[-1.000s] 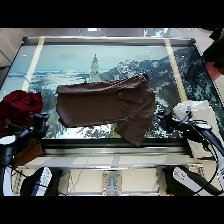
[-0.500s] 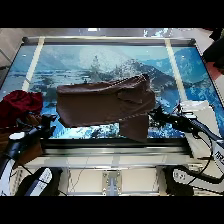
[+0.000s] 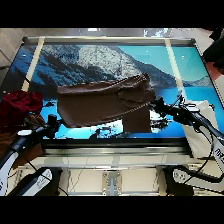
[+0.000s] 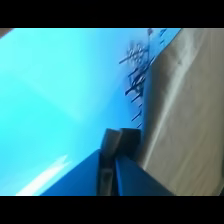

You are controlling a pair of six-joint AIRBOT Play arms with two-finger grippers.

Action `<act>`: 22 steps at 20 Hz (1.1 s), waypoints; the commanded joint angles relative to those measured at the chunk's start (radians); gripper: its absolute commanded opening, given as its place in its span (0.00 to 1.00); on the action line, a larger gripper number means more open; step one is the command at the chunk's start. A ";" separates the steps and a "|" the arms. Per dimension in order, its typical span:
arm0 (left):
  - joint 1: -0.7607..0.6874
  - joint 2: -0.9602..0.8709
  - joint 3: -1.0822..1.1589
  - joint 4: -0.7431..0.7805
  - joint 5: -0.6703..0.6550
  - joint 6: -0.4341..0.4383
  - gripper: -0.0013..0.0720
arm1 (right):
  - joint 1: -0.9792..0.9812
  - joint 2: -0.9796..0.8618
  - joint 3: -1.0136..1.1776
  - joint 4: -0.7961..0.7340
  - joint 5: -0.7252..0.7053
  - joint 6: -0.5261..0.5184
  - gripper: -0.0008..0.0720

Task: Fold the shirts.

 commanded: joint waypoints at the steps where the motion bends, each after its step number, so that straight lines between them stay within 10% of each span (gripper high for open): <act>1: -0.031 -0.020 0.002 -0.004 0.042 0.000 0.07 | 0.001 -0.001 0.010 0.001 0.008 0.000 0.03; 8: -0.030 0.024 0.079 -0.011 0.063 0.068 0.03 | 0.001 0.037 0.010 0.000 0.020 -0.030 0.03; 13: 0.051 0.369 0.185 0.091 -0.046 0.101 0.03 | -0.001 0.285 0.011 -0.107 0.072 -0.034 0.03; 18: 0.426 0.768 0.421 0.158 -0.367 0.094 0.03 | -0.001 0.752 0.185 -0.527 0.305 0.202 0.03; 22: 0.545 0.671 0.857 0.324 -0.466 0.153 0.03 | -0.001 0.949 0.621 -0.828 0.314 0.331 0.02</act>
